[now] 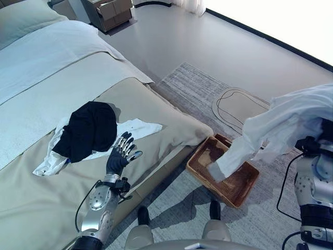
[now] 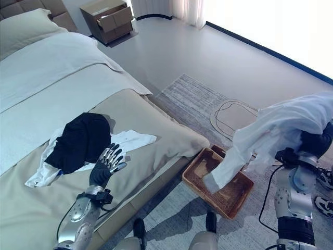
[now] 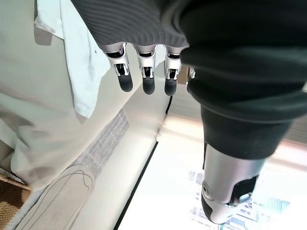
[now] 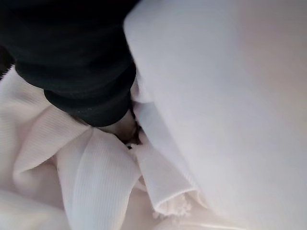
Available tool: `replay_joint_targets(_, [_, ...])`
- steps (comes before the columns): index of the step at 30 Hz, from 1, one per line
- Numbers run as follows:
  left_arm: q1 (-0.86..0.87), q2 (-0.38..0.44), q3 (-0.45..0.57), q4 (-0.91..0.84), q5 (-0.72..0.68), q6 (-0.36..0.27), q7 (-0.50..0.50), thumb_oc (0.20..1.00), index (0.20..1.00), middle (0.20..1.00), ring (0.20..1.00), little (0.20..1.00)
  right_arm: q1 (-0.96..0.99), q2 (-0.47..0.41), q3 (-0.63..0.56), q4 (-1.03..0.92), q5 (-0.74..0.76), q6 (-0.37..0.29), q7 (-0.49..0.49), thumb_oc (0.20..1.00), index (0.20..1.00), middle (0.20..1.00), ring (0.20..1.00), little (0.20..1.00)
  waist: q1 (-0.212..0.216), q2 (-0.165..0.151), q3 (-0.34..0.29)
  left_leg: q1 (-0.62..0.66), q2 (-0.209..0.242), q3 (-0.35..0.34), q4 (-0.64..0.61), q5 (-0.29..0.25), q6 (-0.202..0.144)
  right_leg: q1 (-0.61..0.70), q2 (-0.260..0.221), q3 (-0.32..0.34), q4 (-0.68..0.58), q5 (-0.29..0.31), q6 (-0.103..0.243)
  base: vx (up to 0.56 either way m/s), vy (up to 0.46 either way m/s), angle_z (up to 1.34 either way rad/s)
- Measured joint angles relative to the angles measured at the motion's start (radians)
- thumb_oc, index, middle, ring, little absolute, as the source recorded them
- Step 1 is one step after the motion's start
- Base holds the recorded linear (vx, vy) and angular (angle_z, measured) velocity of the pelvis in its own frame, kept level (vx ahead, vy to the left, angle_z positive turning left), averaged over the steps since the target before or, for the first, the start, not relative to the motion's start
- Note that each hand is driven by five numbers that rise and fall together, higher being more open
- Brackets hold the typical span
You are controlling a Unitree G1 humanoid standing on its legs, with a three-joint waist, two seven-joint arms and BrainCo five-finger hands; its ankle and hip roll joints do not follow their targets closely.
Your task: Pick up clothes into the bucket
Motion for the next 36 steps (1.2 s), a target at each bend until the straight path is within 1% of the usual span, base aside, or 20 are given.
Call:
replay_joint_targets(2, [0.000,0.000,0.000,0.000,0.001,0.000,0.001,1.000,1.000,1.000,1.000,1.000,0.000,-0.001,0.000,-0.003,0.000,0.000,0.000,0.200,0.200,0.200,0.200,0.200,0.000,-0.008,-0.006,0.000,0.000,0.000,0.000,0.001,-0.001,0.000,0.000,0.000,0.000,0.000,0.000,0.00,0.000,0.00])
replay_joint_targets(7, [0.000,0.000,0.000,0.000,0.002,0.000,0.002,1.000,1.000,1.000,1.000,1.000,0.003,0.002,0.004,-0.011,-0.001,0.001,0.010,0.200,0.200,0.200,0.200,0.200,0.000,-0.015,-0.013,0.001,-0.001,-0.001,0.001,0.003,-0.004,0.002,0.000,0.000,0.000,0.000,0.000,0.00,0.000,0.00])
replay_joint_targets(13, [0.004,0.000,0.001,0.000,0.003,0.000,0.003,1.000,1.000,1.000,1.000,1.000,0.039,0.034,0.020,-0.006,-0.024,0.010,0.033,0.200,0.200,0.200,0.200,0.200,0.001,-0.021,-0.022,-0.001,0.000,-0.001,0.003,0.002,-0.003,-0.001,0.000,0.000,0.004,0.000,0.000,0.00,0.000,0.00])
replay_joint_targets(15, [0.004,0.000,0.003,0.000,0.003,0.000,0.003,1.000,1.000,1.000,1.000,1.000,0.061,0.063,0.038,0.002,-0.042,0.022,0.038,0.200,0.200,0.200,0.200,0.200,0.000,-0.022,-0.024,-0.001,0.000,-0.001,0.005,0.003,-0.004,-0.001,0.000,0.001,0.004,0.000,0.000,0.00,0.000,0.00])
replay_joint_targets(19, [0.005,0.000,0.005,0.000,0.010,0.000,0.004,1.000,1.000,1.000,1.000,1.000,0.086,0.110,0.058,0.088,-0.088,0.049,0.039,0.200,0.200,0.200,0.200,0.200,0.001,-0.025,-0.027,-0.002,0.000,-0.001,0.007,0.000,0.001,-0.001,0.000,0.000,0.004,0.000,0.000,0.00,0.000,0.00])
replay_joint_targets(23, [0.006,0.001,0.011,0.000,0.010,-0.003,0.013,1.000,1.000,1.000,1.000,1.000,0.089,0.114,0.089,0.201,-0.119,0.074,0.030,0.200,0.200,0.200,0.200,0.200,0.002,-0.025,-0.028,-0.005,0.000,-0.001,0.009,0.000,0.001,-0.003,-0.001,0.001,0.004,0.000,0.000,-0.01,-0.001,0.00])
replay_joint_targets(28, [0.005,0.001,0.011,0.000,0.010,-0.007,0.014,1.000,1.000,1.000,1.000,1.000,0.086,0.118,0.095,0.274,-0.128,0.081,0.014,0.200,0.200,0.200,0.200,0.200,0.003,-0.024,-0.027,-0.038,-0.001,-0.006,0.030,0.000,-0.001,-0.026,-0.002,0.000,0.012,0.000,-0.001,-0.06,0.008,0.02])
replay_joint_targets(29, [0.007,0.002,0.010,0.001,0.010,-0.011,0.015,1.000,1.000,1.000,1.000,1.000,0.073,0.116,0.113,0.313,-0.135,0.081,0.007,0.200,0.200,0.200,0.200,0.200,0.002,-0.024,-0.025,-0.048,-0.002,-0.007,0.043,0.000,0.000,-0.037,-0.004,0.002,0.027,0.000,-0.001,-0.10,0.020,0.02])
replay_joint_targets(31, [0.001,0.004,0.010,0.000,0.010,-0.019,0.018,1.000,1.000,1.000,1.000,1.000,0.045,0.112,0.137,0.369,-0.137,0.082,0.000,0.200,0.200,0.200,0.200,0.200,0.004,-0.022,-0.019,-0.075,-0.003,-0.006,0.081,-0.013,0.005,-0.063,-0.008,0.008,0.056,-0.004,-0.005,-0.11,0.014,-0.03])
replay_joint_targets(33, [-0.009,0.014,0.010,0.000,0.009,-0.032,0.025,1.000,1.000,1.000,1.000,1.000,-0.005,0.100,0.166,0.430,-0.137,0.088,-0.005,0.200,0.200,0.200,0.200,0.200,0.006,-0.014,0.011,-0.110,-0.006,-0.005,0.129,-0.031,0.008,-0.095,-0.013,0.023,0.086,-0.006,-0.008,-0.11,0.001,-0.06])
replay_joint_targets(35, [-0.031,0.028,0.010,-0.001,0.009,-0.037,0.033,1.000,1.000,1.000,1.000,1.000,-0.058,0.092,0.173,0.453,-0.137,0.094,-0.012,0.200,0.200,0.200,0.200,0.200,0.004,-0.001,0.061,-0.165,-0.006,-0.007,0.190,-0.053,0.015,-0.144,-0.020,0.028,0.138,-0.023,-0.013,-0.14,0.002,0.03])
replay_joint_targets(36, [-0.047,0.032,0.009,-0.006,0.007,-0.044,0.040,1.000,1.000,1.000,1.000,1.000,-0.097,0.074,0.182,0.476,-0.137,0.094,-0.022,0.200,0.200,0.200,0.200,0.200,0.009,0.011,0.093,-0.209,-0.007,-0.010,0.239,-0.062,0.014,-0.187,-0.025,0.030,0.180,-0.029,-0.016,-0.11,-0.002,0.00])
